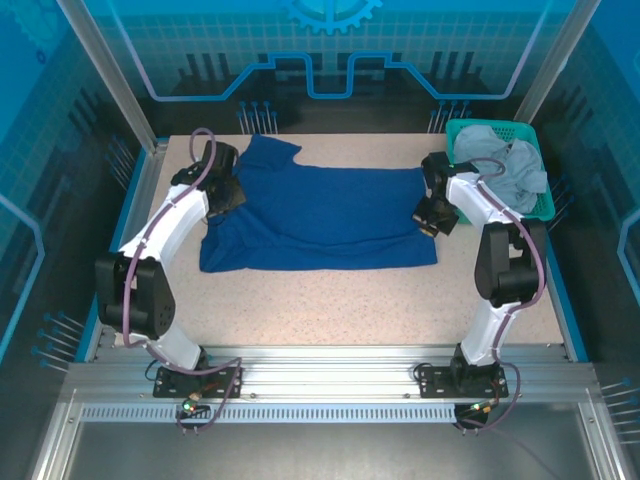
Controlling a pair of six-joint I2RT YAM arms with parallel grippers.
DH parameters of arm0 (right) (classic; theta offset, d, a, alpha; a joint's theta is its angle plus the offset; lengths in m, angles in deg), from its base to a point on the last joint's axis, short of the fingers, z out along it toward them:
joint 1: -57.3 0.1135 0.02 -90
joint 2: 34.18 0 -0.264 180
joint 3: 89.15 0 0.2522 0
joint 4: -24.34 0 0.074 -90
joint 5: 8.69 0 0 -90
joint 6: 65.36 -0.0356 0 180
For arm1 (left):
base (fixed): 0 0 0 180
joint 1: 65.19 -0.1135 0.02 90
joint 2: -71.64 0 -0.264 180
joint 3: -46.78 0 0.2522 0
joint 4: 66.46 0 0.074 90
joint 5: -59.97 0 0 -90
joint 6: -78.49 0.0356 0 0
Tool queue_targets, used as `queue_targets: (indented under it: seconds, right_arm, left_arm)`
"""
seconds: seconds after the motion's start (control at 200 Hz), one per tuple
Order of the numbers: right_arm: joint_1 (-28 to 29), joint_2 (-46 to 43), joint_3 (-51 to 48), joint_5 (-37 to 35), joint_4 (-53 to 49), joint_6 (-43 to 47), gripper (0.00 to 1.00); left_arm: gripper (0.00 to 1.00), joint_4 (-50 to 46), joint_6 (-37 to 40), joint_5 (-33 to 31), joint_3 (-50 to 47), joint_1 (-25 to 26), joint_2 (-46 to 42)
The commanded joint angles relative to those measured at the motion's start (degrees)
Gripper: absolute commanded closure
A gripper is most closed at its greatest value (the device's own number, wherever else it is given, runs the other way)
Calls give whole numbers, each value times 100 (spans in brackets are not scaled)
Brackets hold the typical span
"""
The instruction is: Fold and stack the t-shirts
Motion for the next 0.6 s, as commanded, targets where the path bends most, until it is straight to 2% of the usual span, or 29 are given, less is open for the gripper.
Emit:
queue_targets:
  seconds: [0.0, 0.595]
  right_arm:
    - [-91, 116, 212, -159, -221, -90, 100]
    - [-116, 674, 702, -253, -420, -205, 100]
  left_arm:
    - [100, 58, 234, -181, 325, -100, 72]
    - [100, 272, 415, 77, 817, -172, 761]
